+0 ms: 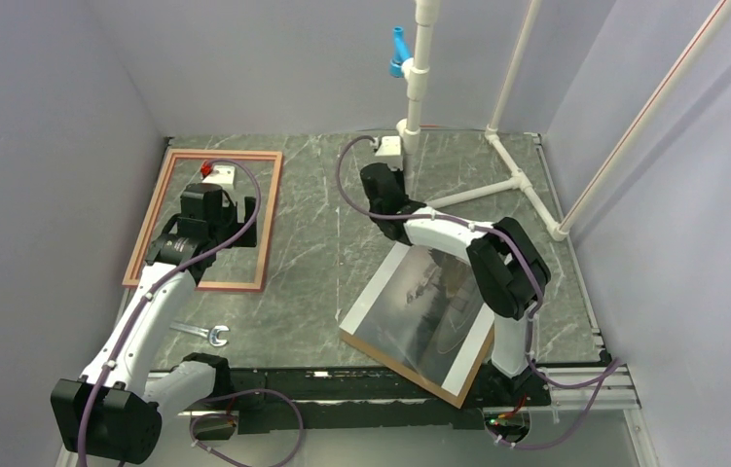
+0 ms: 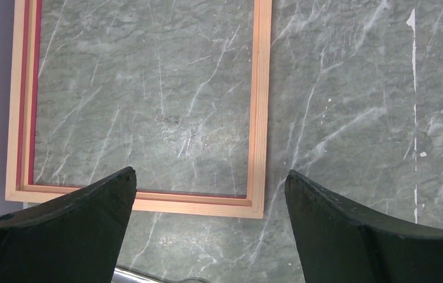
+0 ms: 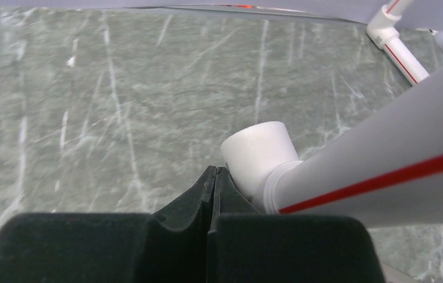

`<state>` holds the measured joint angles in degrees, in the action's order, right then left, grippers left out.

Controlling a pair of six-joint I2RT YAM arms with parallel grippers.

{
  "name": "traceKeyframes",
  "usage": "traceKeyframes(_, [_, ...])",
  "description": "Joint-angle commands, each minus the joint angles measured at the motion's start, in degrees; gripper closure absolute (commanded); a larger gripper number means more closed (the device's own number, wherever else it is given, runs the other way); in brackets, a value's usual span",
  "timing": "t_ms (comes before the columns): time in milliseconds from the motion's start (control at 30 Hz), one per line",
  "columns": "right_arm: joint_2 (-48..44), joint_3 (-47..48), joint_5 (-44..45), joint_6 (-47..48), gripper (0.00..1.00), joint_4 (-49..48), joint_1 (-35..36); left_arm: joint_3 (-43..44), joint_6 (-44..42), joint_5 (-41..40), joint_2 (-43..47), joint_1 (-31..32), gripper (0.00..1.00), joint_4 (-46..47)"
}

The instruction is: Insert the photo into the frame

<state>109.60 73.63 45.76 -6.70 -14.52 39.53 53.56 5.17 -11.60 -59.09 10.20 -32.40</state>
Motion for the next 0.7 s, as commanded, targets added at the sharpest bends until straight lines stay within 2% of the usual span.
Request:
traceKeyframes(0, [-4.25,0.35,4.41,-3.68,1.00,-0.81,-4.28,-0.28,0.28,0.99,-0.02,-0.27,0.01,1.29])
traceKeyframes(133, [-7.07,-1.78,-0.90,-3.53,1.00,-1.31,-4.05,-0.36,0.28,2.24,0.10,-0.26,0.01,1.41])
traceKeyframes(333, [-15.02,-8.32,-16.06,-8.10,0.99,0.99,-3.67,-0.79,1.25,6.64,-0.99,-0.26,0.01,1.71])
traceKeyframes(400, [-17.21,-9.71,-20.57,-9.90,0.89,3.08,-3.69,-0.42,2.68,7.14,-2.61,-0.26,0.01,1.00])
traceKeyframes(500, [-20.62,-11.40,-26.23,-12.38,0.82,6.72,-3.65,0.74,6.99,6.63,-6.69,-0.28,0.01,-0.88])
traceKeyframes(600, [-24.29,-14.94,-31.62,-14.86,0.70,7.82,-3.64,2.92,11.79,7.08,-13.51,-0.26,0.01,-3.74])
traceKeyframes(667, [-26.83,-17.37,-34.28,-16.38,0.66,8.45,-3.58,3.51,14.73,7.99,-19.28,-0.25,0.02,-3.48])
